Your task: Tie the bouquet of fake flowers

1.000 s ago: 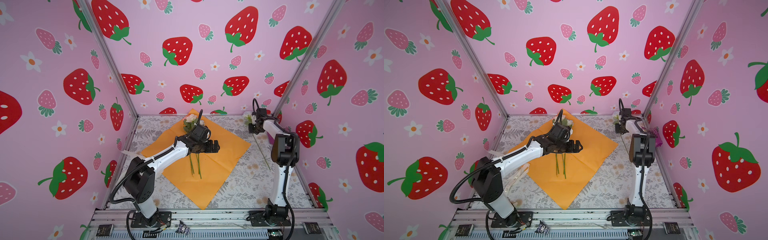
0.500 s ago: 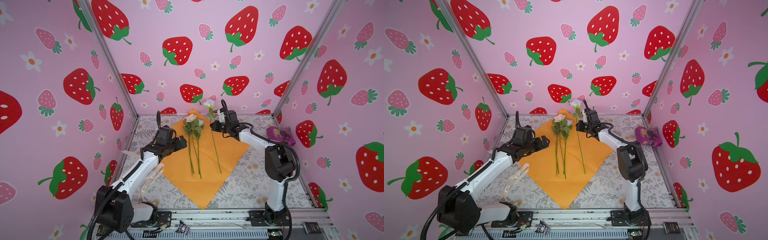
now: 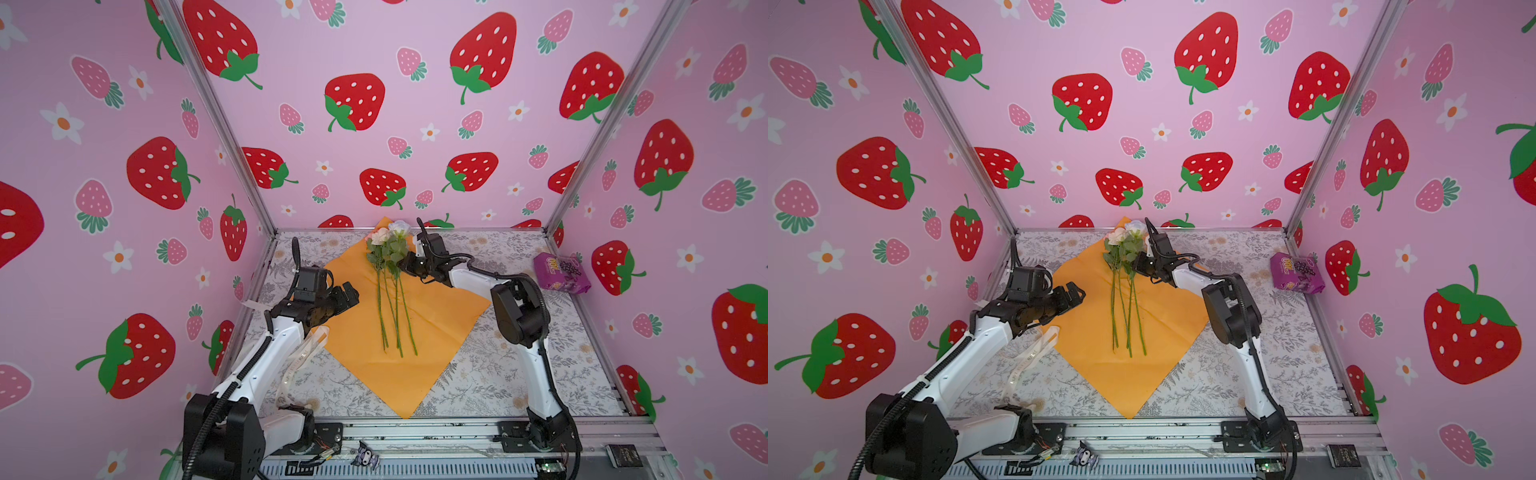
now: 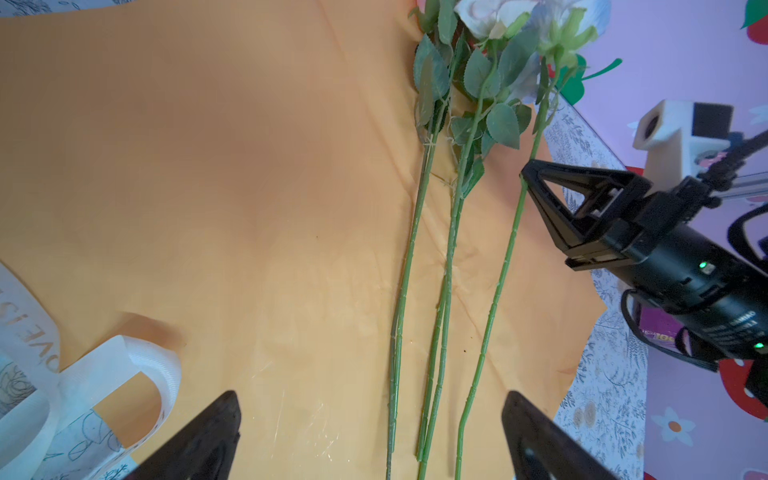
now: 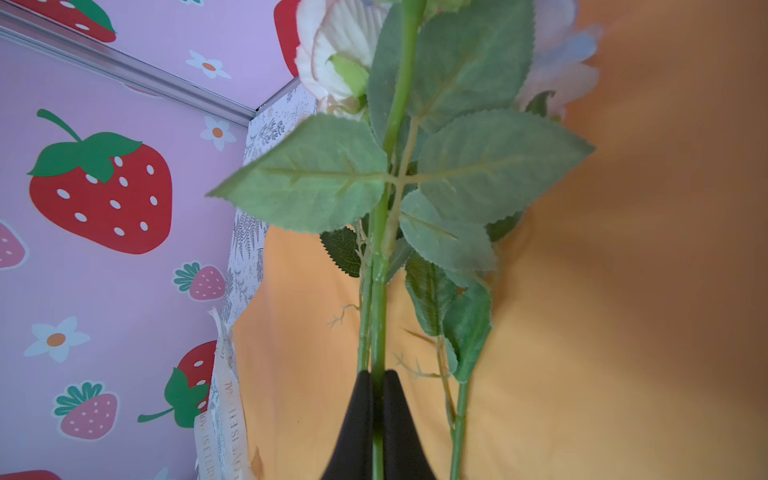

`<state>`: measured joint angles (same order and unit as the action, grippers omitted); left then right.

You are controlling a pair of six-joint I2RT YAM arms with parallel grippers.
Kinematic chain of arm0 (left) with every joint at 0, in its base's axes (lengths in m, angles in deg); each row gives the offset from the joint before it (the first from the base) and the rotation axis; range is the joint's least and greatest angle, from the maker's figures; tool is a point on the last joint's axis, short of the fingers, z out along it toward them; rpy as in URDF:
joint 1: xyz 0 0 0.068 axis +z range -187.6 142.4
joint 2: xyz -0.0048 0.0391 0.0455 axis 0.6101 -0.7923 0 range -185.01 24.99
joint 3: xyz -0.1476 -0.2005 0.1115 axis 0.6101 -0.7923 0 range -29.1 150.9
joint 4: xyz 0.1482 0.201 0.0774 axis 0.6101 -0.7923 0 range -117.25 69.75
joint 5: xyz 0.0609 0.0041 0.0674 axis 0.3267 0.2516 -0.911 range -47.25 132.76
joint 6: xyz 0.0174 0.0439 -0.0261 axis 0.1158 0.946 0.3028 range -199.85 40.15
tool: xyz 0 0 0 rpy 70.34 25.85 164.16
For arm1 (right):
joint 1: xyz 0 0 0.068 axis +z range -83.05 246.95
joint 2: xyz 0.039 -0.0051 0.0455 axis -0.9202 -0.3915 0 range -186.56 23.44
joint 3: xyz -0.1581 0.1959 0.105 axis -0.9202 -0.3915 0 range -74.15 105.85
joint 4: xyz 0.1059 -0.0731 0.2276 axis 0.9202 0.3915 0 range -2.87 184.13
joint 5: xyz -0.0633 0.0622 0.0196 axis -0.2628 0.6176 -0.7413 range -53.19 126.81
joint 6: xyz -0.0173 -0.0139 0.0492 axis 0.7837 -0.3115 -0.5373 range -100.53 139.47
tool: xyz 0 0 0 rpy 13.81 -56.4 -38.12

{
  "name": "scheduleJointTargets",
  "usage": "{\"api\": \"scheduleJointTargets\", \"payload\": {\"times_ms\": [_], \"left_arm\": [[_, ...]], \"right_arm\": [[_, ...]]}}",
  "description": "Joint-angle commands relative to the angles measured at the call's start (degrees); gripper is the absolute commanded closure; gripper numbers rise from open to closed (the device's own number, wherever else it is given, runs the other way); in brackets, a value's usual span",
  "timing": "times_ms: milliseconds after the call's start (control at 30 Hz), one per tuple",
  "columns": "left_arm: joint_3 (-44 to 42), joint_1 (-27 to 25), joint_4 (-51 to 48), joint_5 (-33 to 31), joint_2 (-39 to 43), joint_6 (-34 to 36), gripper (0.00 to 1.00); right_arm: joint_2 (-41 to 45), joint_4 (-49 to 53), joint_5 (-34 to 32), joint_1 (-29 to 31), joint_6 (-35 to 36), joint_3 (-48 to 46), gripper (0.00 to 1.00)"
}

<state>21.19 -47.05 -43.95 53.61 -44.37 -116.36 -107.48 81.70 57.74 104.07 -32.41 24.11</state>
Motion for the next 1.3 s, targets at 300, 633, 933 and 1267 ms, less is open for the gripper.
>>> {"api": "scheduleJointTargets", "payload": {"times_ms": [300, 633, 933, 1267], "left_arm": [[-0.7, 0.2, 2.5, 3.4, -0.9, -1.6, 0.01], [-0.6, 0.2, 2.2, 4.0, -0.9, -1.5, 0.0], [-0.9, 0.3, 2.5, 4.9, -0.9, -1.4, 0.01], [-1.6, 0.1, 0.0, 7.3, -0.1, 0.5, 0.01]], "right_arm": [[-7.7, 6.8, 2.9, 0.8, 4.3, 6.8, 0.91], [-6.2, 11.5, 3.8, 0.7, 7.1, 11.3, 0.73], [1.5, 16.5, -0.5, -0.1, 11.8, 7.3, 0.57], [26.9, 18.1, -7.1, -2.1, 16.5, -17.2, 0.55]]}}
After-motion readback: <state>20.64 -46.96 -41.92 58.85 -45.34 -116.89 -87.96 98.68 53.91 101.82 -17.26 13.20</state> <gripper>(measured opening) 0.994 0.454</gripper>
